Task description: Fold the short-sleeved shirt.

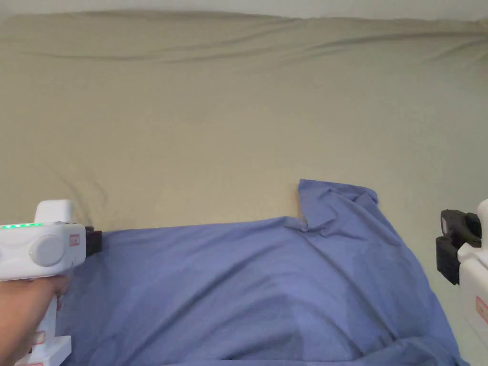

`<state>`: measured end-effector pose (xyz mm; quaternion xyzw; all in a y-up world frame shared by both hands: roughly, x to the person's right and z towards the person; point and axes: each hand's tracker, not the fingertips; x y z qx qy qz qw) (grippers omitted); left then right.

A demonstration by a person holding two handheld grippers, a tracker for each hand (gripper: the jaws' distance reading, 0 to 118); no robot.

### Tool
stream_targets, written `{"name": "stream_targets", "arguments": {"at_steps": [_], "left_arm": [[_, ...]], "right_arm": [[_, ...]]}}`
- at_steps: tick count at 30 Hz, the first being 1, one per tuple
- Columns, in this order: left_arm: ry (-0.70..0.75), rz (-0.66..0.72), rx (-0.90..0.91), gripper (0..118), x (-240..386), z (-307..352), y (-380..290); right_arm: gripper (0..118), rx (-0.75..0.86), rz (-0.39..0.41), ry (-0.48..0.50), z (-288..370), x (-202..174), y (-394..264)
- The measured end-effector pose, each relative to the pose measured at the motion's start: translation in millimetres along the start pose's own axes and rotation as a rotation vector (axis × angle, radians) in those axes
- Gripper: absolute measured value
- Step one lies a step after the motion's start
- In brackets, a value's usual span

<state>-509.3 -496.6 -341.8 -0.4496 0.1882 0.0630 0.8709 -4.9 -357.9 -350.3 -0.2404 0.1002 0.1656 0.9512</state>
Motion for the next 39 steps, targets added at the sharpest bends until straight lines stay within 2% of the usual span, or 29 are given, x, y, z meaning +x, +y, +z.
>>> {"name": "stream_targets", "arguments": {"at_steps": [1,2,3,5,7,8,9,11,12,14,15,18,23,25,26,27,28,29,31,35,36,39], "left_arm": [[-0.043,-0.051,-0.001,2,7,3,0],[-0.024,-0.111,-0.001,2,15,3,-1],[0.06,-0.162,0.004,2,15,1,0],[-0.001,-0.109,0.037,2,7,15,3],[-0.002,-0.091,0.08,2,10,34,8],[0.004,-0.125,0.105,2,9,47,10],[0.004,-0.166,0.133,2,10,61,11],[-0.012,-0.212,0.175,2,13,83,12],[-0.022,-0.232,0.19,2,13,96,11],[-0.029,-0.231,0.229,2,13,118,8],[-0.023,-0.238,0.239,2,16,125,5],[-0.016,-0.255,0.271,2,19,142,-4],[0.006,-0.258,0.261,2,25,141,-22],[-0.002,-0.248,0.241,2,23,137,-26],[-0.001,-0.246,0.237,2,23,135,-28],[0.005,-0.249,0.228,2,23,133,-30],[0.014,-0.253,0.224,2,23,131,-30],[0.02,-0.253,0.218,2,22,129,-29],[0.025,-0.244,0.221,2,22,132,-28],[0.029,-0.228,0.242,2,18,150,-21],[0.033,-0.233,0.247,2,17,156,-19],[0.046,-0.24,0.261,2,13,175,-17]], "right_arm": [[0,-0.007,0.006,-0.004,-4,1,1],[0,-0.017,0.007,-0.003,-10,3,3],[0,-0.029,0.0,0.005,-15,6,6],[0,-0.054,-0.048,0.034,-25,13,10],[0,-0.091,-0.078,0.039,-39,20,16],[9,-0.109,-0.091,0.049,-47,26,18],[35,-0.111,-0.093,0.053,-56,30,20],[99,-0.194,-0.092,0.077,-80,35,22],[118,-0.253,-0.088,0.081,-96,37,20],[114,-0.276,-0.124,0.139,-123,41,15],[114,-0.357,-0.124,0.121,-141,42,8],[114,-0.468,-0.096,0.043,-186,40,-17],[112,-0.628,-0.081,0.065,-233,23,-50],[88,-0.614,-0.093,0.099,-243,21,-60],[76,-0.587,-0.169,0.162,-241,22,-60],[58,-0.577,-0.19,0.132,-236,24,-55],[24,-0.547,-0.168,0.139,-219,17,-45],[1,-0.505,-0.139,0.13,-212,15,-40],[1,-0.445,-0.064,0.105,-208,4,-31],[1,-0.4,-0.124,0.165,-192,29,-12],[1,-0.363,-0.133,0.166,-163,36,-4],[1,-0.348,-0.14,0.185,-128,50,5]]}}
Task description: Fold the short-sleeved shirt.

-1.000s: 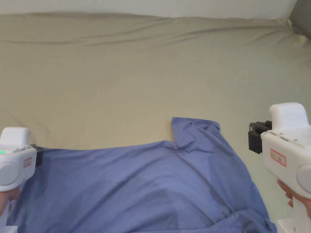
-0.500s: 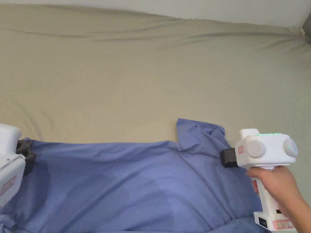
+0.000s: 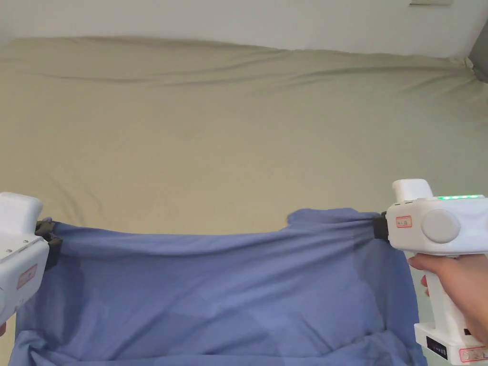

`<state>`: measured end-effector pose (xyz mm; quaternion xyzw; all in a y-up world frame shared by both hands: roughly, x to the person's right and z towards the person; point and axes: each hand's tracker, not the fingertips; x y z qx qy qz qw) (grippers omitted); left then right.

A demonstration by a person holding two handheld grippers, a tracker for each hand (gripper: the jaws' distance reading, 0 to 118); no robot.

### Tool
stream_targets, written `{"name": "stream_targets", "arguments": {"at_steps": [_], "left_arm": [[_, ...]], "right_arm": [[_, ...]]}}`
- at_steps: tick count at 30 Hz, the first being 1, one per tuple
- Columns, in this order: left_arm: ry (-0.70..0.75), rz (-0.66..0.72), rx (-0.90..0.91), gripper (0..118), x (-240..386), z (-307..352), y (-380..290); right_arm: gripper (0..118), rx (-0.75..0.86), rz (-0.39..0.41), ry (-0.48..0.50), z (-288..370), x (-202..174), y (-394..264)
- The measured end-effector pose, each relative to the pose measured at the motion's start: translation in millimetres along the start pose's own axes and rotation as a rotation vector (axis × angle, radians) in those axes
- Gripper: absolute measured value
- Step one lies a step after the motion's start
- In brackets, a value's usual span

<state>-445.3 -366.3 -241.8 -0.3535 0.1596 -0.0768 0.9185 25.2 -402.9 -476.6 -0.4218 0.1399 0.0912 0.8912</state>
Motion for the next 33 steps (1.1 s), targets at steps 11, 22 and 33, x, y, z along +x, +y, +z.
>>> {"name": "stream_targets", "arguments": {"at_steps": [11,22,33], "left_arm": [[-0.001,-0.037,-0.058,2,-4,59,-48],[-0.073,-0.093,-0.287,2,7,70,-148],[-0.113,-0.142,-0.442,2,21,38,-187]], "right_arm": [[1,-0.143,0.18,0.007,115,3,-64],[1,-0.368,0.235,0.073,114,-2,-158],[1,-0.565,0.256,0.069,64,-10,-201]]}}
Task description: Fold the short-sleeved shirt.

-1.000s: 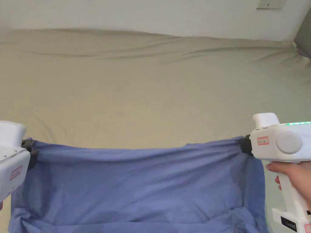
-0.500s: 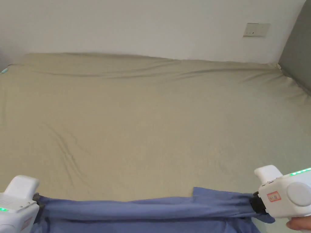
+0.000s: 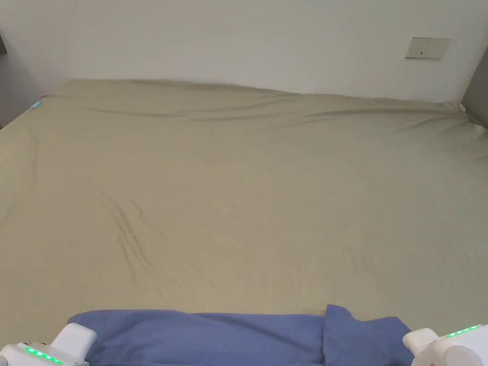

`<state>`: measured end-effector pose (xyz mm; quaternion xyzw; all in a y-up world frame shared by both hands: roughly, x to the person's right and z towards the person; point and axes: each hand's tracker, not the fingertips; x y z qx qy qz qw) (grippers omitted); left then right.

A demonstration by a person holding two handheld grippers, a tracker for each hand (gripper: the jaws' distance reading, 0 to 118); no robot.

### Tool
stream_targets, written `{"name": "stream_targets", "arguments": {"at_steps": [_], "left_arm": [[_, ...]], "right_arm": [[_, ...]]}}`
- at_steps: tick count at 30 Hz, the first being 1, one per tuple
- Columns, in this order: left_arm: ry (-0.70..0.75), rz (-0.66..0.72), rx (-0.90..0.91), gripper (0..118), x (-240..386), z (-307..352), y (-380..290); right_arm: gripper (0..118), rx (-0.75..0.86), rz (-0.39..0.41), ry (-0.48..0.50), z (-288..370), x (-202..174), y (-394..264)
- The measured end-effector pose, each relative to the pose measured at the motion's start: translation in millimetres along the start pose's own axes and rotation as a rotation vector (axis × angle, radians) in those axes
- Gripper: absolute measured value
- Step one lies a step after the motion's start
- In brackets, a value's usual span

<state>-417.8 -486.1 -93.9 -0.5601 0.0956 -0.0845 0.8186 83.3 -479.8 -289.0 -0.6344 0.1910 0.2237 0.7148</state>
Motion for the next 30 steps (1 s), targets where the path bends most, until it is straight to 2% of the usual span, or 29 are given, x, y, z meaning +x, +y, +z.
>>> {"name": "stream_targets", "arguments": {"at_steps": [3,7,9,10,11,12,13,14,16,19,23,27,29,30], "left_arm": [[-0.002,-0.016,-0.017,2,-3,-16,2],[-0.003,-0.024,-0.037,2,-6,-13,5],[-0.007,-0.022,-0.029,7,-11,-10,4],[-0.003,-0.018,-0.024,14,-14,-6,5],[0.007,-0.006,-0.016,29,-16,0,7],[0.023,0.012,0.007,64,-21,8,11],[0.025,0.038,0.056,92,-27,17,15],[0.003,0.079,0.133,108,-35,30,20],[-0.001,0.175,0.291,109,-41,66,38],[0.036,0.269,0.493,110,-47,119,63],[0.016,0.378,0.837,110,-42,193,81],[0.032,0.418,1.052,109,-17,250,88],[0.027,0.397,1.152,107,-1,270,85],[0.054,0.386,1.192,104,8,275,83]], "right_arm": [[1,-0.022,-0.004,-0.002,-20,-1,2],[2,-0.031,0.009,-0.021,-14,-3,5],[11,-0.018,0.012,-0.027,-13,2,3],[22,-0.009,0.014,-0.036,-8,3,3],[43,0.007,0.007,-0.064,1,5,3],[85,0.025,-0.009,-0.092,11,7,3],[109,0.059,-0.024,-0.114,20,11,5],[118,0.125,-0.03,-0.117,33,16,6],[111,0.284,-0.036,-0.136,69,23,12],[111,0.573,-0.114,-0.288,129,18,17],[113,0.972,-0.181,-0.283,216,-11,9],[114,1.241,-0.161,-0.318,273,-66,-8],[107,1.296,-0.134,-0.288,285,-86,-11],[92,1.321,-0.127,-0.271,290,-97,-15]]}}
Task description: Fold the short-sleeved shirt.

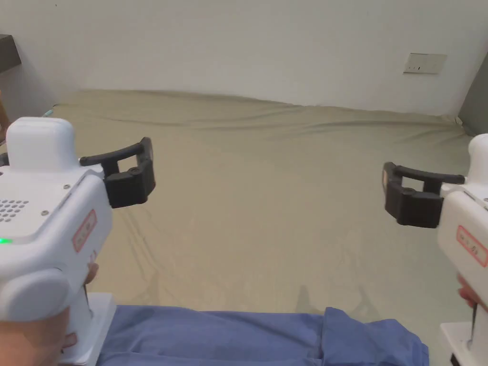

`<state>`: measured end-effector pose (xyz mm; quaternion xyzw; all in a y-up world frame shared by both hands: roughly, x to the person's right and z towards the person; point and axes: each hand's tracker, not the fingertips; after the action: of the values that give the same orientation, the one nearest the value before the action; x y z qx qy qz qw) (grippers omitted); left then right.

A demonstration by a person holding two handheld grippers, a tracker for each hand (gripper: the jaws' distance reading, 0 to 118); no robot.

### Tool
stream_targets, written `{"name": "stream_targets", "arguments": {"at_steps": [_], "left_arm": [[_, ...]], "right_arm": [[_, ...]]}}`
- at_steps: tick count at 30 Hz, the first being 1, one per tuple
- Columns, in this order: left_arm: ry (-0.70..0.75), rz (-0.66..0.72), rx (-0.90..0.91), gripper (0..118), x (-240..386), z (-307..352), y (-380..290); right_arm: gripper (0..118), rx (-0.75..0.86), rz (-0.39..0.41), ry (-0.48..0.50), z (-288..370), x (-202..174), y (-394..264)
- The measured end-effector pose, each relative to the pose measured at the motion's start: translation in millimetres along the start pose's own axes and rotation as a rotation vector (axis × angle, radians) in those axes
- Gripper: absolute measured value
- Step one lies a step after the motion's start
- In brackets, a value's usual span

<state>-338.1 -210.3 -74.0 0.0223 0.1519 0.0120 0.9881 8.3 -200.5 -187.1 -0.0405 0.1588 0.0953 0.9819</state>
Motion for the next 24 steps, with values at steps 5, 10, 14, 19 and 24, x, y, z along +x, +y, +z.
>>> {"name": "stream_targets", "arguments": {"at_steps": [5,10,14,19,24], "left_arm": [[-0.015,-0.176,0.033,10,43,11,2],[-0.043,-0.19,0.012,2,64,13,-12],[-0.019,-0.152,0.011,1,64,17,-21],[-0.004,-0.137,0.004,1,61,12,-18],[0.0,-0.133,0.007,1,62,12,-22]], "right_arm": [[4,0.107,0.109,0.001,16,-51,3],[0,0.102,0.103,0.039,16,-77,-5],[0,0.117,0.079,0.01,18,-80,-10],[0,0.104,0.072,-0.008,17,-78,-8],[0,0.111,0.096,-0.025,14,-79,-9]]}}
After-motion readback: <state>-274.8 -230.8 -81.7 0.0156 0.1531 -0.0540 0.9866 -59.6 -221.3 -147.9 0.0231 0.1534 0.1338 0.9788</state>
